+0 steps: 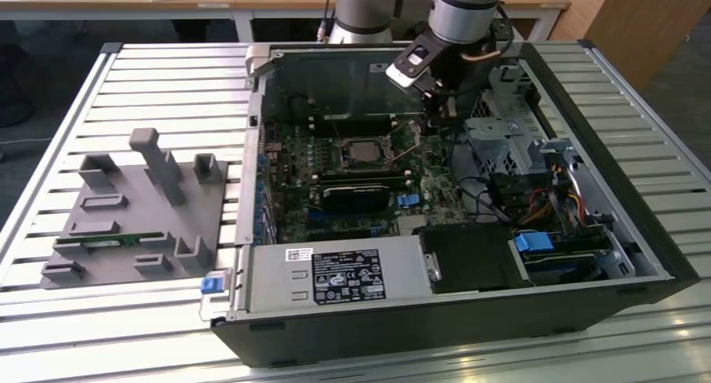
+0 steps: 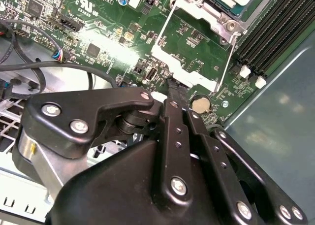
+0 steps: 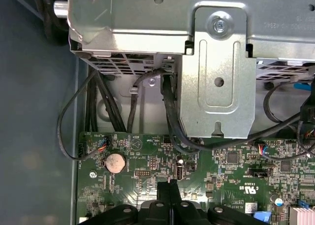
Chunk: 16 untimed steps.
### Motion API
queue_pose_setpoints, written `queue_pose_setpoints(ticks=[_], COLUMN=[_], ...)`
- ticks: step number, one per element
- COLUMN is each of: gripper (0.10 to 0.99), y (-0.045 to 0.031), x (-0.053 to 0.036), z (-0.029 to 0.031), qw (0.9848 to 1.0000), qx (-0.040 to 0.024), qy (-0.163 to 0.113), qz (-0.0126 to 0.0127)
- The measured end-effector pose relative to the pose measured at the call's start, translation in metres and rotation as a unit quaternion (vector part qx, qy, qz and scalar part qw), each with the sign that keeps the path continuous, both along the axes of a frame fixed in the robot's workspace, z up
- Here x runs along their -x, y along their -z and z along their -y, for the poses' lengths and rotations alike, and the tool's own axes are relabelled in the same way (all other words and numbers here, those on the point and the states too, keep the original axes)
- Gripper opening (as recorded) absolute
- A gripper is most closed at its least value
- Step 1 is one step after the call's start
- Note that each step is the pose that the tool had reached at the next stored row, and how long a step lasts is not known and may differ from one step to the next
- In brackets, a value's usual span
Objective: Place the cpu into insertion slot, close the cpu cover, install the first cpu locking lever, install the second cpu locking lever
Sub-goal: 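Close the cpu cover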
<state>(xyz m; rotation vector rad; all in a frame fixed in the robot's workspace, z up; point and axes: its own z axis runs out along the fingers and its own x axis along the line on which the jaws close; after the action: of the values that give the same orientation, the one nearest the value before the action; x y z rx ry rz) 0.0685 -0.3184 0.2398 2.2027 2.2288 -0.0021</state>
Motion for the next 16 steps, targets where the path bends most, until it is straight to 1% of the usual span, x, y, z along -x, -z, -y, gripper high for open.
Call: queue_pose_setpoints(ticks=[11,16], gripper=[0.106,0.106], y=[0.0000,0.0000], x=[0.0023,0.0063], z=[0.0000,0.0000], qw=[1.0000,1.0000], qx=[0.0000,0.0000], qy=[0.000,0.000], qz=[0.0000,0.0000])
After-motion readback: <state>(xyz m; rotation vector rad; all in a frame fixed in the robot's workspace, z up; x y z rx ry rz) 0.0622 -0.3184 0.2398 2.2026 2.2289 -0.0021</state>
